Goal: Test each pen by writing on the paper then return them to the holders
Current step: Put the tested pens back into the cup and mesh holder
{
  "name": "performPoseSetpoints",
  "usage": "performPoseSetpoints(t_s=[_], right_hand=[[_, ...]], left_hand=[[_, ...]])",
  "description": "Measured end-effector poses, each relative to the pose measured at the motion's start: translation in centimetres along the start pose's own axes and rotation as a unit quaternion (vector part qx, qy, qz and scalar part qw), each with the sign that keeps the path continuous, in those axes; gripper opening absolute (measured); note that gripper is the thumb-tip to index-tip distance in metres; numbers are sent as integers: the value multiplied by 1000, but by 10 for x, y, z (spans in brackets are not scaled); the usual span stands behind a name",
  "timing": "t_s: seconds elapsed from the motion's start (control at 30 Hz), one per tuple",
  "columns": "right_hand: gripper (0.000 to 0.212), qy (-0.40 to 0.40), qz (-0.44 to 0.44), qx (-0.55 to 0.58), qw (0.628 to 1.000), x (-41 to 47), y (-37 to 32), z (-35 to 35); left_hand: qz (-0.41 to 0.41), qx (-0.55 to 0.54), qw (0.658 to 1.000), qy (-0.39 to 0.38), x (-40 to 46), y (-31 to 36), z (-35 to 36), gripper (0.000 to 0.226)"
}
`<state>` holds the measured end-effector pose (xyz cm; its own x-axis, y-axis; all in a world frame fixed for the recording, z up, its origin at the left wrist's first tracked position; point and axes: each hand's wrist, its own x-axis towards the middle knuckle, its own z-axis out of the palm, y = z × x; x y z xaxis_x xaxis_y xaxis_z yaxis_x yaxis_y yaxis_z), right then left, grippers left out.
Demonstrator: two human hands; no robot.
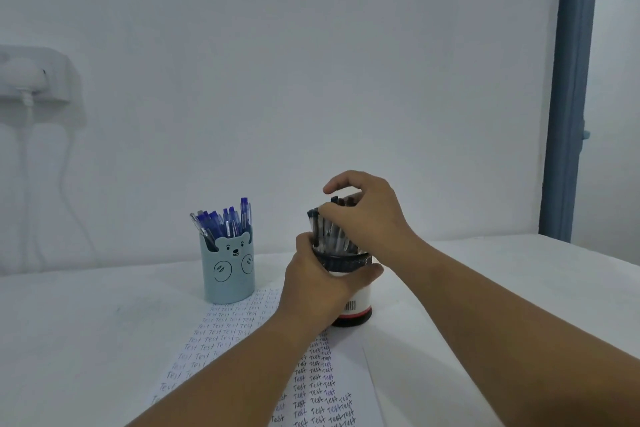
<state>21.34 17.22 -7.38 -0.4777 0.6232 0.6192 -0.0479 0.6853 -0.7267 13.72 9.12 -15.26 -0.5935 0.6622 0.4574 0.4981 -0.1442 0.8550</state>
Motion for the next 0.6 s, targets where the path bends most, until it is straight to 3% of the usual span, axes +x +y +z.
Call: performPoseSetpoints(t_s=[0.2, 0.3, 0.4, 0.5, 0.6], right_hand=[[40, -42, -22, -21, 999, -7, 5, -7], [25, -78, -14, -68, 995, -6, 1, 1], [10, -35, -58, -48, 997, -3, 4, 7], [13, 7, -137, -94, 986, -3, 12, 4], [38, -44, -157, -208, 964, -5, 14, 0]], left_hand=[[11, 2, 1000, 6, 0, -2, 0, 80], [16, -7, 1000, -7, 0, -4, -1, 80], [14, -21, 1000, -6, 0, -3, -1, 78], [19, -31, 999, 0, 2, -3, 3, 79], [19, -31, 999, -10, 2, -6, 6, 78]])
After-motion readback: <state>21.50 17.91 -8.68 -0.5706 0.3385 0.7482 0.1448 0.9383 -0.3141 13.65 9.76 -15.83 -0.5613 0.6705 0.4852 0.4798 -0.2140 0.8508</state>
